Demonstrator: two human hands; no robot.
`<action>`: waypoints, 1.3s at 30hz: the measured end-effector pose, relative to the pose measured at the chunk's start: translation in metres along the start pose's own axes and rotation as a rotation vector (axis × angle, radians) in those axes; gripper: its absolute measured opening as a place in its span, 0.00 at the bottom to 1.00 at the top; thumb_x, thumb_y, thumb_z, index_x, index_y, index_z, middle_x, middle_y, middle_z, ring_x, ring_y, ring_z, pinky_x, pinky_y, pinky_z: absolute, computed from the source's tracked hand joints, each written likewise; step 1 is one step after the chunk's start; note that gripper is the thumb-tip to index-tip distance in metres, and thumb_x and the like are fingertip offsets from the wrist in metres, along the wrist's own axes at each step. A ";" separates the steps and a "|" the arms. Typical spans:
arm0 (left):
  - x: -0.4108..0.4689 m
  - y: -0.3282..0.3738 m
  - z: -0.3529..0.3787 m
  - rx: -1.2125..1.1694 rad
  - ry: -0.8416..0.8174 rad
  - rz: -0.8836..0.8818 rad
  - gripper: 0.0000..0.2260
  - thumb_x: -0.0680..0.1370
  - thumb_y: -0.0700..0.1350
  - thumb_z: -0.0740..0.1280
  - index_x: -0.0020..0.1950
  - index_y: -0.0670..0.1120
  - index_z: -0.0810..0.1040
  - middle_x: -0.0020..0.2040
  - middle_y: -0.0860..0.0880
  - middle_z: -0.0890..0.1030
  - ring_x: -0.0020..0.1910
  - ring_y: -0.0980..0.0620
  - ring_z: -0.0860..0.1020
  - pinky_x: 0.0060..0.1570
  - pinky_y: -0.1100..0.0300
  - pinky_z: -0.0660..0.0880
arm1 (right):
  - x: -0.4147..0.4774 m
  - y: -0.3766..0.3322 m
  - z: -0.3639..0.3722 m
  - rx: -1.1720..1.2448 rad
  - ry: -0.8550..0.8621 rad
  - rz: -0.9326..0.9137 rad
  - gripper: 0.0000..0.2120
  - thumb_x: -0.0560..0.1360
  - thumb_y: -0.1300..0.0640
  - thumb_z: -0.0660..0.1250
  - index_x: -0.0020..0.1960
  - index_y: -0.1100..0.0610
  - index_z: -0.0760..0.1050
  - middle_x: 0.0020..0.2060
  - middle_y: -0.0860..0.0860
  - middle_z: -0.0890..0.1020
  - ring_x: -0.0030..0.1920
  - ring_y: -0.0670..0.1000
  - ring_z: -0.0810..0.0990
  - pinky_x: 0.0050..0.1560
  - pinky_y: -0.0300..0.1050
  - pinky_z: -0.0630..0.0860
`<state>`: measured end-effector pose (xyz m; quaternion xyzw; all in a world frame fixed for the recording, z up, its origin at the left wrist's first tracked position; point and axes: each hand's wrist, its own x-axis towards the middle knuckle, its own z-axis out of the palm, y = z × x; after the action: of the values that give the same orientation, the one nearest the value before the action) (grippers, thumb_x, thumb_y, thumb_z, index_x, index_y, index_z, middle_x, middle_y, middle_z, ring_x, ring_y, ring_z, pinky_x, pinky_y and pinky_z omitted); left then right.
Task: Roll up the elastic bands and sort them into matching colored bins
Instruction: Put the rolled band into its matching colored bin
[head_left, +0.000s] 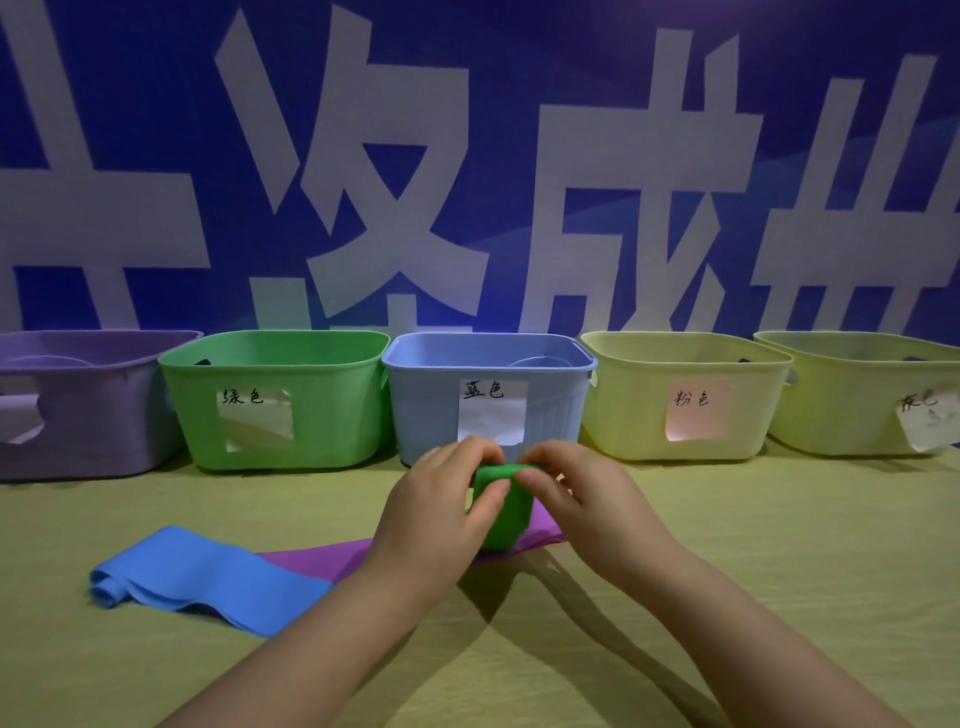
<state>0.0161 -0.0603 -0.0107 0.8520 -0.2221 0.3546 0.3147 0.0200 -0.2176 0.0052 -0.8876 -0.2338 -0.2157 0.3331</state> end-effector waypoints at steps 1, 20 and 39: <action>0.000 0.000 0.000 -0.014 -0.007 -0.006 0.05 0.76 0.48 0.65 0.49 0.48 0.76 0.42 0.56 0.76 0.42 0.55 0.72 0.40 0.60 0.67 | 0.000 0.000 0.000 0.030 0.014 0.011 0.07 0.76 0.51 0.64 0.52 0.51 0.75 0.43 0.44 0.79 0.43 0.41 0.75 0.42 0.33 0.70; 0.002 -0.002 -0.001 -0.074 -0.017 0.026 0.17 0.75 0.57 0.58 0.51 0.47 0.77 0.44 0.57 0.76 0.44 0.58 0.73 0.41 0.68 0.67 | -0.002 0.000 0.001 0.266 -0.075 0.096 0.08 0.78 0.53 0.61 0.42 0.50 0.76 0.33 0.47 0.78 0.34 0.43 0.73 0.37 0.40 0.68; 0.003 0.003 -0.006 -0.237 0.004 -0.168 0.09 0.71 0.56 0.66 0.41 0.52 0.76 0.32 0.55 0.76 0.36 0.59 0.74 0.32 0.66 0.66 | 0.001 -0.001 0.005 0.416 -0.025 0.123 0.04 0.73 0.55 0.69 0.45 0.47 0.75 0.38 0.44 0.80 0.41 0.43 0.78 0.45 0.41 0.75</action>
<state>0.0135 -0.0584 -0.0041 0.8239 -0.1897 0.2998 0.4419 0.0209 -0.2132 0.0025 -0.8150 -0.2225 -0.1313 0.5187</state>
